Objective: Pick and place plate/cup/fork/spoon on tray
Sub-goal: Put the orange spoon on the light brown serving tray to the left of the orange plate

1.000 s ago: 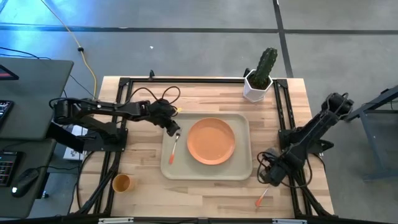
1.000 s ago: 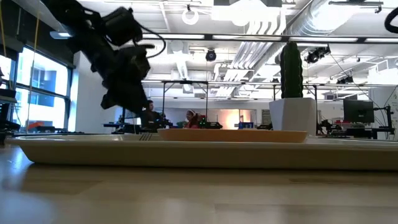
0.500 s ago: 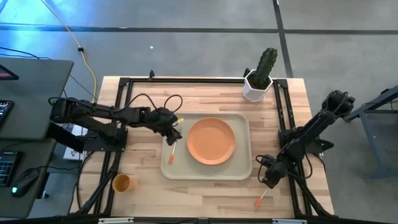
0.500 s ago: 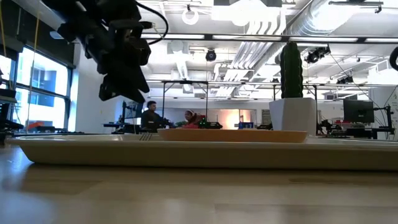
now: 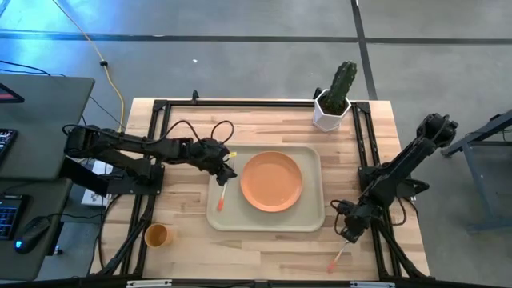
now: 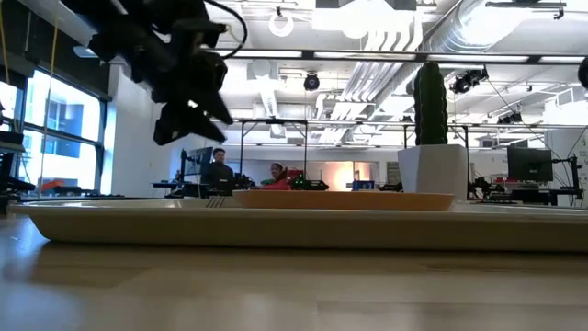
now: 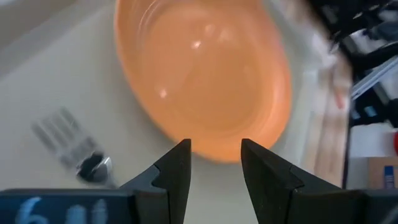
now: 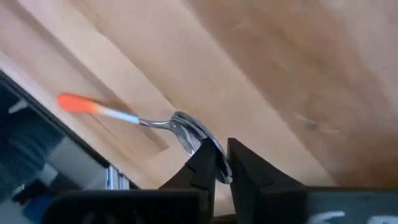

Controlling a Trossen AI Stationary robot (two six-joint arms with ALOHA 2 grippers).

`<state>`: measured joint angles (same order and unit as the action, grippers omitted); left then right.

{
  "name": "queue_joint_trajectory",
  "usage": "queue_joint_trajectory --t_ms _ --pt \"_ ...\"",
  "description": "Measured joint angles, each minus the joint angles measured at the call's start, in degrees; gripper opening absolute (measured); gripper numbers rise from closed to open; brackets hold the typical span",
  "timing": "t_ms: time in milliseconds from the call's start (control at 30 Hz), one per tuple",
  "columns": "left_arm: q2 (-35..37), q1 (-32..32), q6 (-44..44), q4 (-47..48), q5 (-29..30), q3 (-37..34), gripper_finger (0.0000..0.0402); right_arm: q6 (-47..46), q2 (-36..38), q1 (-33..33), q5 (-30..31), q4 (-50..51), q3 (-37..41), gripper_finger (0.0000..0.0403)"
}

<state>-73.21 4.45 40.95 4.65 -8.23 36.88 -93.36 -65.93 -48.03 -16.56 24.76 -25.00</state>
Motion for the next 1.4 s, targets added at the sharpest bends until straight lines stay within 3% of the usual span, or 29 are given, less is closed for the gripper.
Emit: queue_joint_trajectory --t_ms 133,300,400,533,700,900,1133,1400 --pt "-0.02 -0.59 -0.94 -1.23 -0.06 2.43 0.0131 -1.72 4.81 0.30 2.89 4.23 -4.24 0.0003" --pt "-0.02 -1.31 -5.60 -1.33 -0.06 7.40 0.0131 -0.37 8.28 3.20 5.61 17.34 -13.10 0.0001" --pt "0.00 -1.31 -6.15 -1.49 -0.02 9.83 0.0131 4.24 8.21 7.03 6.59 26.30 -18.14 0.0001" --pt "0.00 -1.51 -6.26 -1.80 0.03 11.77 0.0131 11.82 8.13 13.75 8.90 30.98 -23.21 0.0001" --pt "-1.65 -3.18 -5.63 -7.58 0.07 12.33 0.0131 21.93 7.66 23.44 12.26 31.34 -26.55 0.0000" --pt "-8.87 -5.01 -2.65 -18.41 0.03 13.37 0.0131 36.83 1.85 35.51 11.72 30.95 -30.83 0.0000" --pt "-17.12 -5.38 -4.59 -17.40 -3.00 21.26 0.0131 51.66 -8.38 45.02 9.00 30.61 -39.66 0.0000" --pt "-22.85 -5.38 -10.88 -11.17 -0.82 27.45 0.0131 57.27 -15.65 50.23 3.36 24.73 -44.03 0.0000"
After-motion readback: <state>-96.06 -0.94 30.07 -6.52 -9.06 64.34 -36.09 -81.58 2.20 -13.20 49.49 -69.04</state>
